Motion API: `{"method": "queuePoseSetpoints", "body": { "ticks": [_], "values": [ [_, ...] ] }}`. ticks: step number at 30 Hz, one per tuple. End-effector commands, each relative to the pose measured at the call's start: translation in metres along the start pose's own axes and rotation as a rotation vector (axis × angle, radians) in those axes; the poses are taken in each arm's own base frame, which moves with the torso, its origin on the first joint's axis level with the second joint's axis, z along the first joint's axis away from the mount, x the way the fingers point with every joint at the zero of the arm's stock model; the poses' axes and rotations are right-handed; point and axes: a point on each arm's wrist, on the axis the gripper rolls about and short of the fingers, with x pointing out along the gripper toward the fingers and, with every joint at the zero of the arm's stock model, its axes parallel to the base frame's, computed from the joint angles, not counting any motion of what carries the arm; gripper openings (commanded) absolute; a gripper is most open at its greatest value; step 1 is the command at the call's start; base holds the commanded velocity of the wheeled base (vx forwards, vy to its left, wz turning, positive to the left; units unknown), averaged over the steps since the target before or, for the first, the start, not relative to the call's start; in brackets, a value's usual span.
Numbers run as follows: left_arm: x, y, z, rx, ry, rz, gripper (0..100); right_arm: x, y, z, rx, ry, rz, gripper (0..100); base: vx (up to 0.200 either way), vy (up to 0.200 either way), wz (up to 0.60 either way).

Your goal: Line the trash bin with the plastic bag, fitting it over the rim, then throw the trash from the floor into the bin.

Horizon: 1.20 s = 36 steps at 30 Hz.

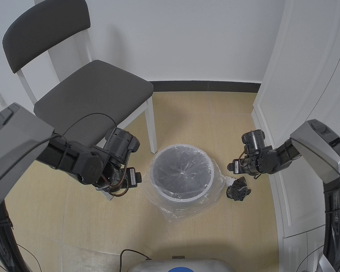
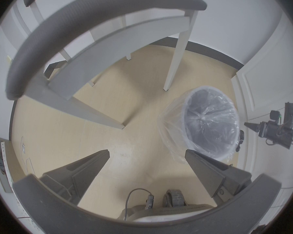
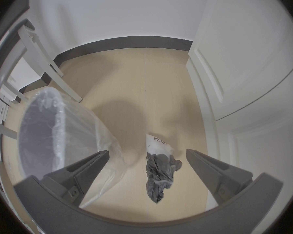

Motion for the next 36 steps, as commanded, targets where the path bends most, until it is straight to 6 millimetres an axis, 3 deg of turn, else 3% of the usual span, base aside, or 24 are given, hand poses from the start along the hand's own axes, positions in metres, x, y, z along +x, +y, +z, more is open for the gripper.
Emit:
{"method": "queuePoseSetpoints", "body": {
  "ticks": [1, 7, 12, 19, 26, 36],
  "values": [
    [-0.045, 0.006, -0.005, 0.001, -0.045, -0.048, 100, -0.059, -0.016, 0.019, 0.036, -0.081, -0.019, 100, 0.0, 0.0, 0.0],
    [-0.065, 0.005, -0.012, 0.024, -0.057, -0.084, 100, -0.093, -0.024, 0.023, 0.041, -0.131, -0.011, 100, 0.0, 0.0, 0.0],
    [-0.067, 0.004, -0.017, 0.034, -0.06, -0.094, 100, -0.112, -0.022, 0.019, 0.033, -0.142, 0.01, 100, 0.0, 0.0, 0.0],
    [-0.059, 0.01, -0.026, 0.022, -0.091, -0.117, 100, -0.13, 0.008, -0.004, -0.041, -0.214, 0.107, 100, 0.0, 0.0, 0.0],
    [-0.047, 0.02, -0.034, 0.025, -0.149, -0.137, 100, -0.136, 0.041, -0.014, -0.212, -0.231, 0.18, 100, 0.0, 0.0, 0.0],
    [-0.036, 0.04, -0.038, 0.117, -0.257, -0.264, 100, -0.117, 0.081, -0.039, -0.465, -0.183, 0.398, 100, 0.0, 0.0, 0.0]
  ]
}}
